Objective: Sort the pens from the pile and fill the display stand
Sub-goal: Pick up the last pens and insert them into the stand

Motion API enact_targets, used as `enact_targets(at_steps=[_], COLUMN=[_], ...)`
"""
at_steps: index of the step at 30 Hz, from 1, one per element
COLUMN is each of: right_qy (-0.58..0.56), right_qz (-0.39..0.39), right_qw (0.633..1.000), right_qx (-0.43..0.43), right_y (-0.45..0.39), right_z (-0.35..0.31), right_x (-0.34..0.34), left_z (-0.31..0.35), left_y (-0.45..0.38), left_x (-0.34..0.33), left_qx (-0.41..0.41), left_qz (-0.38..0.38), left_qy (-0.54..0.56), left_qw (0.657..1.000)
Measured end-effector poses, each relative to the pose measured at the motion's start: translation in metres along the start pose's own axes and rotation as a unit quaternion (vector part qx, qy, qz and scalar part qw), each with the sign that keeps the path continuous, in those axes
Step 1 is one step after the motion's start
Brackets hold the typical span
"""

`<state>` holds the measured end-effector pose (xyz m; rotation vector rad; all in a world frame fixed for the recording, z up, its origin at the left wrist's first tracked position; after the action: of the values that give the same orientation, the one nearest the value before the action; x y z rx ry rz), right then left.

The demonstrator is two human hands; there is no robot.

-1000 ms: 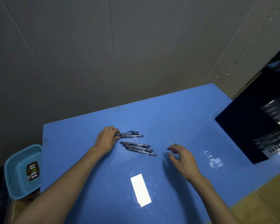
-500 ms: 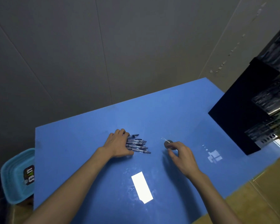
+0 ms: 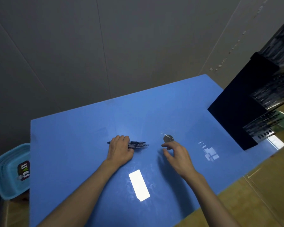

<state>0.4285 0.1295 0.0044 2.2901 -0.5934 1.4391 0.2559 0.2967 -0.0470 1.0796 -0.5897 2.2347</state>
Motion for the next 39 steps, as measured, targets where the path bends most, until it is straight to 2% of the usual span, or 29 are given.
enact_targets(at_steps=[3, 7, 11, 13, 16, 18, 20, 22, 28, 33, 39], right_qy=[-0.001, -0.004, -0.009, -0.008, -0.009, -0.007, 0.001, 0.010, 0.017, 0.004, -0.022], right_qz=[-0.002, 0.003, 0.011, 0.014, 0.016, 0.017, 0.019, 0.018, 0.011, 0.024, 0.070], right_qw=[1.000, 1.000, 0.999, 0.999, 0.999, 0.999, 0.999, 0.999, 0.999, 1.000, 0.997], right_qx=[0.010, 0.019, 0.034, 0.038, 0.044, 0.047, 0.047, 0.044, 0.032, 0.015, -0.032], right_y=[0.005, 0.011, 0.016, 0.018, 0.023, 0.027, 0.032, 0.035, 0.044, 0.048, 0.059], right_z=[-0.008, -0.023, -0.039, -0.045, -0.052, -0.055, -0.054, -0.050, -0.038, -0.035, -0.021], right_x=[-0.006, -0.012, -0.016, -0.018, -0.022, -0.025, -0.027, -0.031, -0.035, -0.019, 0.028], left_z=[-0.009, -0.016, -0.023, -0.029, -0.035, -0.034, -0.032, -0.030, -0.039, -0.038, 0.008], left_y=[0.008, 0.022, 0.036, 0.041, 0.052, 0.058, 0.059, 0.055, 0.062, 0.057, 0.049], left_x=[0.009, 0.017, 0.034, 0.043, 0.058, 0.070, 0.074, 0.068, 0.040, 0.047, 0.041], left_qx=[0.048, 0.078, 0.125, 0.155, 0.189, 0.186, 0.176, 0.158, 0.128, 0.215, 0.219], left_qz=[0.027, 0.021, 0.052, 0.099, 0.197, 0.261, 0.290, 0.278, 0.213, 0.193, 0.088], left_qy=[0.028, 0.059, 0.151, 0.223, 0.366, 0.397, 0.422, 0.436, 0.359, 0.386, 0.437], left_qw=[0.998, 0.995, 0.979, 0.957, 0.890, 0.860, 0.841, 0.841, 0.900, 0.876, 0.868])
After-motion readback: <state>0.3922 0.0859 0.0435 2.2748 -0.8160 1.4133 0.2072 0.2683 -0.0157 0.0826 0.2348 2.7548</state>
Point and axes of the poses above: each hand's wrist, its own y-axis away from the middle knuckle, its own x-axis out of the back of the hand, z = x × y, the point moved 10 cm from there along -y, towards the middle knuckle, and after that the axes turned 12 degrees about y, right-handed, at the moved point
